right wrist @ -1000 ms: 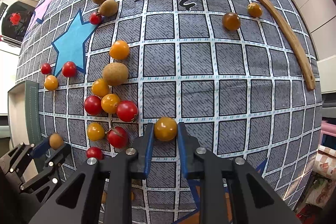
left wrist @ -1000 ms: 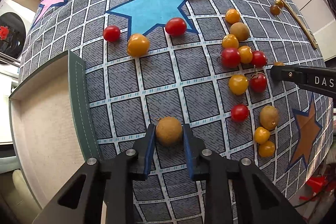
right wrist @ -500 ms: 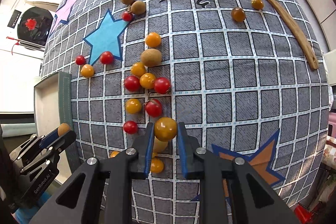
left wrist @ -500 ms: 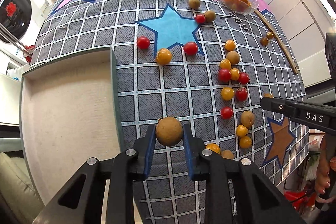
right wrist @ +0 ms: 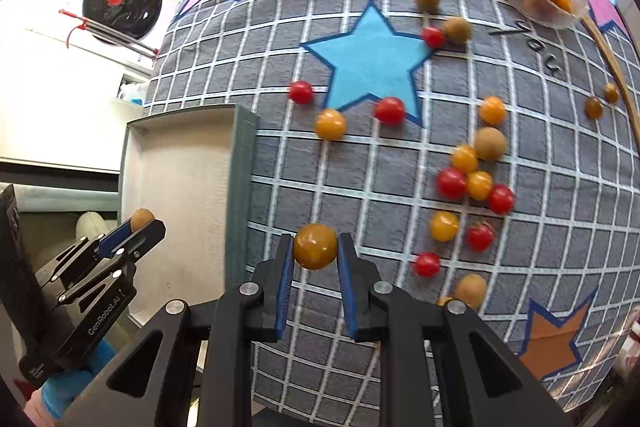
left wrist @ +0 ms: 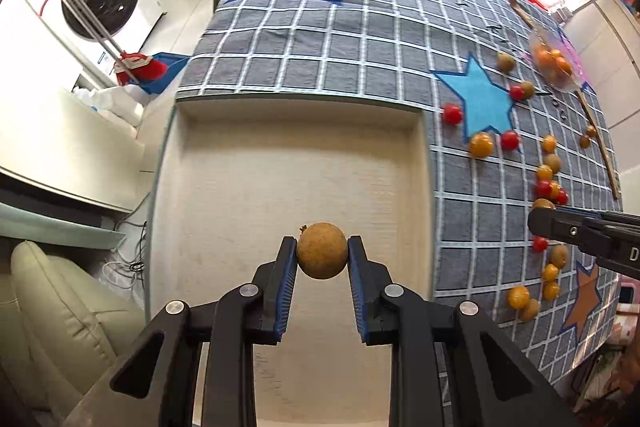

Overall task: Organize fruits
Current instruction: 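Drop brown fruit into beige tray with left tool while right tool drops tomato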

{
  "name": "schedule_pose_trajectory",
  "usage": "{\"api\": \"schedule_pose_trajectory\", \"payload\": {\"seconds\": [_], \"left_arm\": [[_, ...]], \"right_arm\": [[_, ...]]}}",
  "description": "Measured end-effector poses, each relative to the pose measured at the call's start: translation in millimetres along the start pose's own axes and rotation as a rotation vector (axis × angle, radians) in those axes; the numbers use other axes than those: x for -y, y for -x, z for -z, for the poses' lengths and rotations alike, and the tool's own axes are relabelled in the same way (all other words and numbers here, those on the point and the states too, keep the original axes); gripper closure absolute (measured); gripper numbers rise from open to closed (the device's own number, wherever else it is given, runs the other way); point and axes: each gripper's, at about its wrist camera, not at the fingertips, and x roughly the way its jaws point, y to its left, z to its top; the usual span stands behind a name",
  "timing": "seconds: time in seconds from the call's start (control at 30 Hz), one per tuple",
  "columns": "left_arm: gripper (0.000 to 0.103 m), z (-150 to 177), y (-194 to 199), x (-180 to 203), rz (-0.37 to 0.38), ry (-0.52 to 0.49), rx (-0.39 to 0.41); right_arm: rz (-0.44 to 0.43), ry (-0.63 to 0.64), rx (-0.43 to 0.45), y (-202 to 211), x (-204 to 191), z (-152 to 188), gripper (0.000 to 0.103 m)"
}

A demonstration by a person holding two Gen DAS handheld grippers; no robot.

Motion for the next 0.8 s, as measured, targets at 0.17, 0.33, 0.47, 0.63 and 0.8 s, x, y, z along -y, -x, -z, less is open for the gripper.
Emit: {"api": "schedule_pose_trajectory", "payload": {"seconds": [0.17,0.33,0.47,0.63,0.8], "left_arm": [[0.076,-2,-25,-34,-0.069,0.041,-0.028],[0.076,6,-44,-49,-0.085,0.066,-0.059],[0.076,13,-51,-53,-0.082,0.067,-0.061],[0.075,16,-51,-51,-0.084,0.046,-0.047],[0.018,18,-42,-49,-0.122,0.045,-0.006]], "right_arm": [[-0.046,0.059,-0.029,-28,-52,-24,0.08],[-0.06,0.09,-0.093,-68,-86,-40,0.08],[-0.023,0.087,-0.129,-94,-94,-44,0.08],[0.015,0.105,-0.149,-105,-99,-41,0.078],[0.018,0.116,-0.162,-110,-103,-43,0.069]]}}
